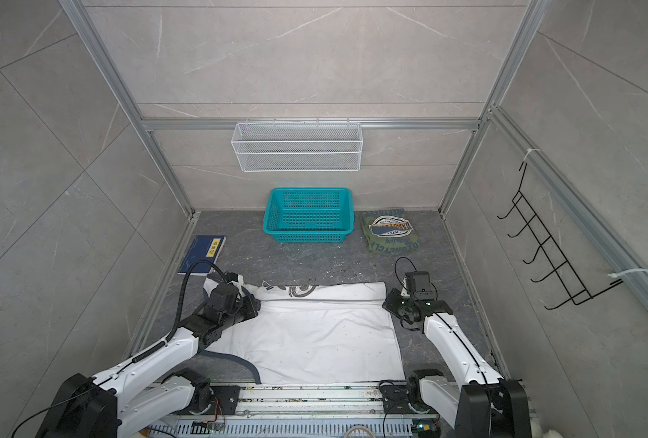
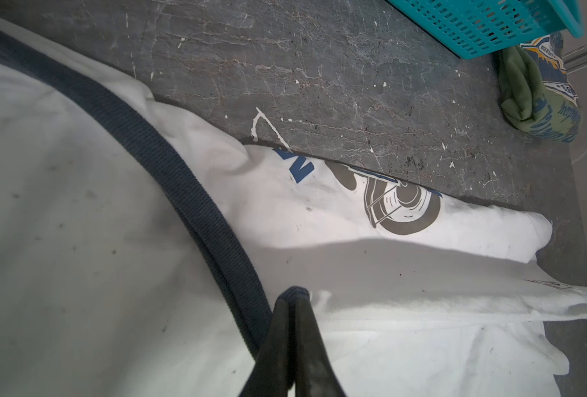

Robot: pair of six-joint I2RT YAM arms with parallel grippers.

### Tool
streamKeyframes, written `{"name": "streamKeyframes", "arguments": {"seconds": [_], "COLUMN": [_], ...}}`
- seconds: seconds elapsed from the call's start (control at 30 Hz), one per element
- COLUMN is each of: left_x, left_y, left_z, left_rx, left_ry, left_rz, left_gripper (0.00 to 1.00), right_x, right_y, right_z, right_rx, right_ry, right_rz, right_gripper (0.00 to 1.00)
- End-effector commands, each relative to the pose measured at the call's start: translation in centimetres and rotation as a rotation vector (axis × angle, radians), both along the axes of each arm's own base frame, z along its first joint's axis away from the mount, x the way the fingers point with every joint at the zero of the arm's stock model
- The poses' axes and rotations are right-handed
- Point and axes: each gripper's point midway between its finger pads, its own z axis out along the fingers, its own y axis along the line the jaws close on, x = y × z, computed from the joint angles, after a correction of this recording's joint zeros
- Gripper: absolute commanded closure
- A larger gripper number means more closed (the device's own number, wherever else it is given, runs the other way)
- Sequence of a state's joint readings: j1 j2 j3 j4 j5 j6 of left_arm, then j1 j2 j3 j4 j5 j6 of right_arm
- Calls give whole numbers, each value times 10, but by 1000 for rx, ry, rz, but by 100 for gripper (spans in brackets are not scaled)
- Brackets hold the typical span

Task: Fold and stack tank tops
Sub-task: Fold the tank top at the center of the table.

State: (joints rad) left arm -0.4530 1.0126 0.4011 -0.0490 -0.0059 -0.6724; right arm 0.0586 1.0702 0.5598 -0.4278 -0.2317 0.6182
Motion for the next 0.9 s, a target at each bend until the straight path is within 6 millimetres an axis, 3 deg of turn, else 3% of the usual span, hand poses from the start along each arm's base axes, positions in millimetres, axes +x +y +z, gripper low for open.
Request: {"name": "streamKeyframes", "arguments": {"seconds": [0.0,0.23,0.3,0.43,0.53,0.6,0.7,0.8,0.87], "left_x": [-7,-24,-26,-26,-25,-25,-23,-13,1], "left_y": [-2,-1,3,3,5,19,61,95,109], "left_z": [0,-10,-12,-6,15,38,70,91,93], "left_rx": [-35,-30,-17,-16,-11,47,210,340,341], "left_ry": [7,41,50,47,26,0,-51,-52,-6], "left_rz": [9,9,19,19,22,63,209,345,410], "left_gripper": [88,88,82,60,56,50,28,21,19], "right_x": [-6,-9,-14,-18,-13,-7,-1,5,9], "right_y": [-5,-4,-5,-9,-15,-18,-19,-11,-2], "right_z": [-6,-6,-10,-12,2,20,39,51,55], "right_rx": [-16,-5,-2,-18,-68,-87,-97,-54,-9], "right_ry": [27,30,36,54,37,-4,-64,-113,-131], "right_rz": [-31,-46,-57,-66,-65,-63,-62,-38,-15], "right_gripper": [100,100,98,73,62,58,52,49,49]}}
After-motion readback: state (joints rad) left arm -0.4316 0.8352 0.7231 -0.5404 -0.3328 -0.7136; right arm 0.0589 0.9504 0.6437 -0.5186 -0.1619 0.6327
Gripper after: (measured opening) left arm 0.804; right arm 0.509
